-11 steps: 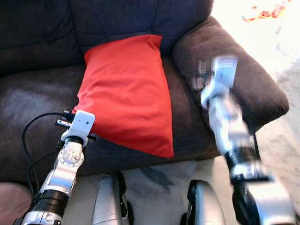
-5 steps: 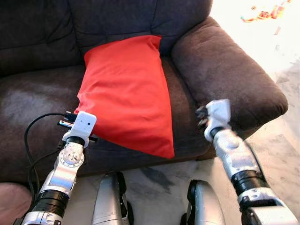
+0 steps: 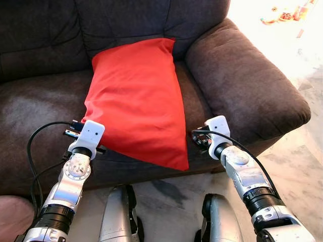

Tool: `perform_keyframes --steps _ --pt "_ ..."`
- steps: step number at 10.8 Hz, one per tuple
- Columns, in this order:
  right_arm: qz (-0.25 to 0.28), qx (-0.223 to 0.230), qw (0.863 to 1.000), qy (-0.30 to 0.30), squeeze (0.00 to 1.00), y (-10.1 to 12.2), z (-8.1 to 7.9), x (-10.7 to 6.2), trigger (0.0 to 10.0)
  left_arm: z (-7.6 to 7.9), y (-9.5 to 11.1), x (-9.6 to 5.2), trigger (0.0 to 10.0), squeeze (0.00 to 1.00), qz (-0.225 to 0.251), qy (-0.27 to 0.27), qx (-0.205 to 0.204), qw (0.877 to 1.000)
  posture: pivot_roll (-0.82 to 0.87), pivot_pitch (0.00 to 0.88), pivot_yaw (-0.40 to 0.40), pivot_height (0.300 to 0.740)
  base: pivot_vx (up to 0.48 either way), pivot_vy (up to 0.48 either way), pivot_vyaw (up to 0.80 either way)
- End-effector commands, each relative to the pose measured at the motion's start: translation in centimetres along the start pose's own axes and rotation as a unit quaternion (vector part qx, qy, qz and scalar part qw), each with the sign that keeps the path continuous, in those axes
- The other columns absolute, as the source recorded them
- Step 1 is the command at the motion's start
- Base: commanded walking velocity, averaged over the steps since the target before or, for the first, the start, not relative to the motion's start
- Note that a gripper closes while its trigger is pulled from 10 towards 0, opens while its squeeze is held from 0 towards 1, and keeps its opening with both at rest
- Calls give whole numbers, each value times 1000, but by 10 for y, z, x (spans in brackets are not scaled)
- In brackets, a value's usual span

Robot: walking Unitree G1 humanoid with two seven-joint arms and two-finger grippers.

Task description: Move the pillow to the sofa from floor

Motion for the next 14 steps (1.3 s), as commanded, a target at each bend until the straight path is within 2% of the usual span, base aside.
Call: perform_keyframes --steps 1,2,3,4,7,10,11,12,13,14 --pt "8 -20 1000 10 1000 6 -1 0 10000 0 8 0 10000 0 15 -2 6 1000 65 151 42 547 0 0 0" --pt "17 -25 999 12 1000 10 -1 1 10000 1 9 0 10000 0 16 -4 6 1000 62 143 41 547 0 0 0" --pt "30 -40 998 33 1000 16 -7 1 10000 3 9 0 10000 0 17 -6 5 1000 63 141 41 547 0 0 0" --pt "39 -50 997 48 0 19 -13 1 10000 3 9 0 10000 0 18 -7 5 1000 66 138 39 547 0 0 0" --pt "38 -70 990 113 0 19 -35 4 10000 2 11 0 10000 0 20 -6 5 1000 79 144 38 547 0 0 0" --pt "46 -63 991 111 0 27 -34 9 10000 2 12 0 10000 0 23 -9 6 1000 80 148 43 547 0 0 0" --pt "51 -57 991 109 376 31 -35 11 10000 4 14 0 10000 0 27 -13 4 1000 80 150 46 547 0 0 0" --pt "41 -97 987 122 1000 26 -41 13 10000 6 16 1 10000 0 30 -15 3 999 81 151 46 547 0 0 0" --pt "11 -186 973 133 1000 12 -45 13 10000 6 17 1 10000 0 31 -17 3 999 81 151 45 547 0 0 0" --pt "4 -186 975 124 0 9 -42 14 10000 7 17 1 10000 0 32 -18 2 999 86 152 44 547 0 0 0"
Point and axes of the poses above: a point about 5 cm out from each wrist's last joint towards the gripper, its own x axis pointing out of the wrist towards the gripper, its own y axis along the axis of the wrist's last joint, z = x × y, the point moved 6 cm from there along x, pointing out of the wrist towards the gripper, and after that the axes turned 1 degree about -x, right-handed, at the moved point
